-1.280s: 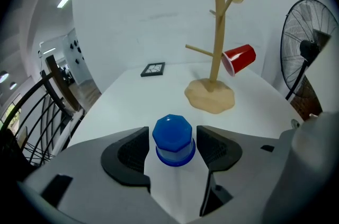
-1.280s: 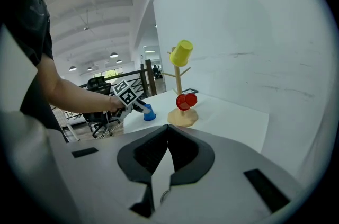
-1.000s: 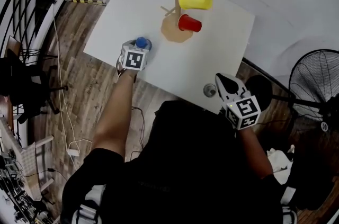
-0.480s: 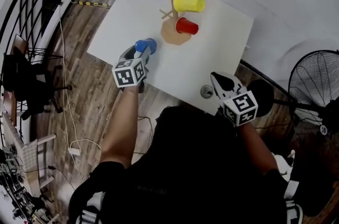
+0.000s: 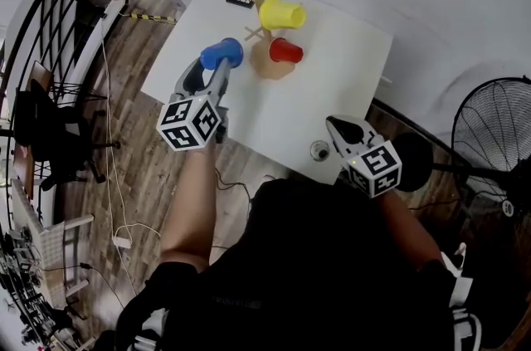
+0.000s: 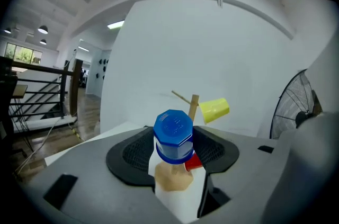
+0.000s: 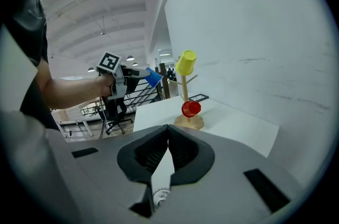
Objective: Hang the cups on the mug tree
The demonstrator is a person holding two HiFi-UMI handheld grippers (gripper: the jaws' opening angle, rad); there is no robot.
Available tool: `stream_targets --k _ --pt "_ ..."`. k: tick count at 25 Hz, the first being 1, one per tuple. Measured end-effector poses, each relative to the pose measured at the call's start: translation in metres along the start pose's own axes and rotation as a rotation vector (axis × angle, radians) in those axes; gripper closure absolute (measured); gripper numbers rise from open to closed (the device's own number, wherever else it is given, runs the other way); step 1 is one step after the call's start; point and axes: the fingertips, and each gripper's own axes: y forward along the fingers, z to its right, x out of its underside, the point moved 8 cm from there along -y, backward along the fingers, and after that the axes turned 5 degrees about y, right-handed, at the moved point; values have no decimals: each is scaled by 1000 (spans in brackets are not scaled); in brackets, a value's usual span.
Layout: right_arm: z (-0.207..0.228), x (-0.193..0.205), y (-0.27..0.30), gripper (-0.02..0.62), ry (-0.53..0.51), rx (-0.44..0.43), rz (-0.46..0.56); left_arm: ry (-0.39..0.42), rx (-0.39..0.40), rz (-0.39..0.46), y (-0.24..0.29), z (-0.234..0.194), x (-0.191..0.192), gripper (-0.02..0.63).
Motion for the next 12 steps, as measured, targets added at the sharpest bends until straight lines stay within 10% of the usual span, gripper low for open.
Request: stream_targets --k 12 --pt "15 4 -16 588 8 -11 6 48 -18 -40 44 26 2 364"
